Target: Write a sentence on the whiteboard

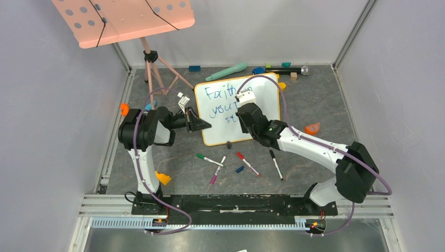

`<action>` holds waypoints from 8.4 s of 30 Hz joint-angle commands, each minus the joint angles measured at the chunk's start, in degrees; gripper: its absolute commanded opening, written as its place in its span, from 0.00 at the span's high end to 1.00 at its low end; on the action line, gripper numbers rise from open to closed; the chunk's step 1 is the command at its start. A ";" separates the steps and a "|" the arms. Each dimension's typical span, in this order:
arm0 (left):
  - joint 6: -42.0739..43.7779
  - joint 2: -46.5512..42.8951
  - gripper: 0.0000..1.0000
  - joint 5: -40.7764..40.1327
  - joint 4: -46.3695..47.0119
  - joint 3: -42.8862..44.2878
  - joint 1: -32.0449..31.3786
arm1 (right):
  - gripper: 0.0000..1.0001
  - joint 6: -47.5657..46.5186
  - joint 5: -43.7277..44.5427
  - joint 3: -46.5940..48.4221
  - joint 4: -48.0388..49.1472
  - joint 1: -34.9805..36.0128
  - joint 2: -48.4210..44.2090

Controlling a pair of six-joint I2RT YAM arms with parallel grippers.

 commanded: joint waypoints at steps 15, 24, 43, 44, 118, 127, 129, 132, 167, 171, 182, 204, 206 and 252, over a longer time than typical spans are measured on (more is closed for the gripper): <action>5.82 -1.19 0.98 3.44 5.10 0.26 -0.58 | 1.00 -0.01 -1.18 -1.54 0.93 -0.49 -5.01; 5.84 -1.17 0.98 3.51 5.09 0.25 -0.59 | 1.00 0.00 -0.81 -2.47 0.90 -0.48 -3.24; 5.85 -1.14 0.98 3.44 5.09 0.26 -0.59 | 1.00 -0.37 3.36 -1.61 0.07 -0.99 -1.56; 5.81 -1.13 0.98 3.45 5.09 0.23 -0.58 | 1.00 -0.39 3.47 -1.67 0.04 -1.03 -1.80; 5.80 -1.12 0.98 3.44 5.09 0.28 -0.57 | 1.00 -3.19 2.04 1.30 0.36 -2.07 -2.37; 5.84 -1.20 0.98 3.44 5.09 0.30 -0.62 | 1.00 -2.13 1.37 -1.90 0.94 -2.31 -2.49; 5.80 -1.21 0.98 3.44 5.09 0.25 -0.57 | 1.00 -1.41 0.46 -3.57 1.49 -2.31 -3.13; 5.79 -1.18 0.98 3.45 5.09 0.26 -0.61 | 1.00 -0.44 -0.30 -5.95 2.49 -2.25 -4.09; 5.77 -1.15 0.98 3.44 5.09 0.30 -0.65 | 1.00 -1.23 -1.06 -7.23 1.49 -5.14 -6.19; 5.78 -1.16 0.98 3.47 5.09 0.29 -0.59 | 1.00 -0.51 -2.03 -9.11 2.12 -5.05 -7.02; 5.79 -1.20 0.98 3.46 5.09 0.25 -0.60 | 1.00 -0.80 -3.78 -5.44 0.73 -5.05 -10.03; 5.79 -1.14 0.98 3.48 5.09 0.23 -0.61 | 1.00 -2.50 0.89 -2.32 -0.72 -6.46 -6.94; 5.80 -1.11 0.98 3.44 5.09 0.26 -0.60 | 1.00 -2.75 1.34 -1.90 -0.63 -6.55 -6.51; 5.80 -1.17 0.98 3.45 5.09 0.27 -0.59 | 1.00 -4.49 0.60 0.21 -0.72 -7.50 -4.26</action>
